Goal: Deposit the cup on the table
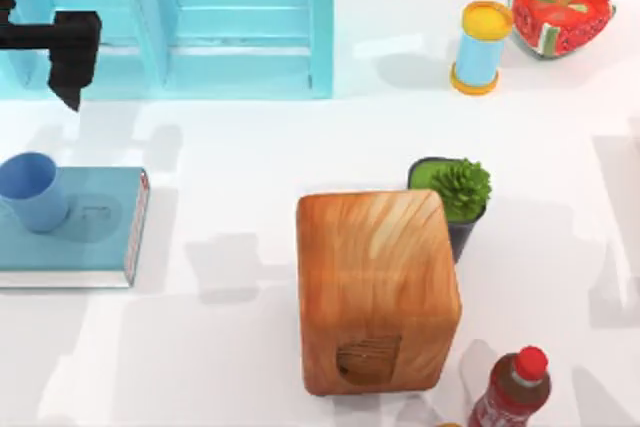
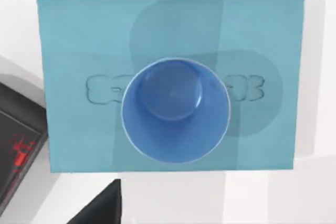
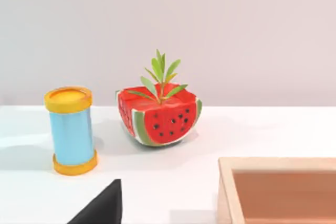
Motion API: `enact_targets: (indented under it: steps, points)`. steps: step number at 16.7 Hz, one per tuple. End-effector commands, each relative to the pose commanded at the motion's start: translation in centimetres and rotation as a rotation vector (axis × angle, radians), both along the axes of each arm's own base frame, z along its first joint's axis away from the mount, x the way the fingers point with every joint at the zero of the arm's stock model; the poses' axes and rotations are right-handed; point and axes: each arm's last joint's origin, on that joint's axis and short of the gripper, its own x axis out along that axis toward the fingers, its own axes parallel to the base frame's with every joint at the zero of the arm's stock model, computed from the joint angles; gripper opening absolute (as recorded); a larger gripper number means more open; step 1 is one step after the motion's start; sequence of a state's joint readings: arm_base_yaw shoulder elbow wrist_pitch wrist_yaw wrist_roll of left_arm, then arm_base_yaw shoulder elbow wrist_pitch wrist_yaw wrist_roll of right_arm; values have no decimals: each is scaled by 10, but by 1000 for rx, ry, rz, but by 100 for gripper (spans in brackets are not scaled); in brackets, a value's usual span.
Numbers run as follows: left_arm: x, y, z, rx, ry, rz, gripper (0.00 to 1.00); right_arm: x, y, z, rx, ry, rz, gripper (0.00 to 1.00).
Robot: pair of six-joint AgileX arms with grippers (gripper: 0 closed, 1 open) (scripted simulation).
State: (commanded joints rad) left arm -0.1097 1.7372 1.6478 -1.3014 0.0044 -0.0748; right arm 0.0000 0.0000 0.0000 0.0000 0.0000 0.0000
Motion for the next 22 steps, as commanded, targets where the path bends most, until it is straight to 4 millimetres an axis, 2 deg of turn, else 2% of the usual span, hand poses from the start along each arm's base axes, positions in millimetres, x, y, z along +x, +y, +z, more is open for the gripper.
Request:
enact_targets:
  steps: [4,12,14,19,22]
  points:
    - [25,-4,-21,24,157,9,100,0,0,0,0,0,0,100]
    - [28,-3,-29,28,177,11,100,0,0,0,0,0,0,100]
    - [29,-3,-45,28,180,9,100,0,0,0,0,0,0,100]
    - [30,-3,-106,27,170,10,100,0,0,0,0,0,0,100]
    - [28,-3,-124,28,178,10,100,0,0,0,0,0,0,100]
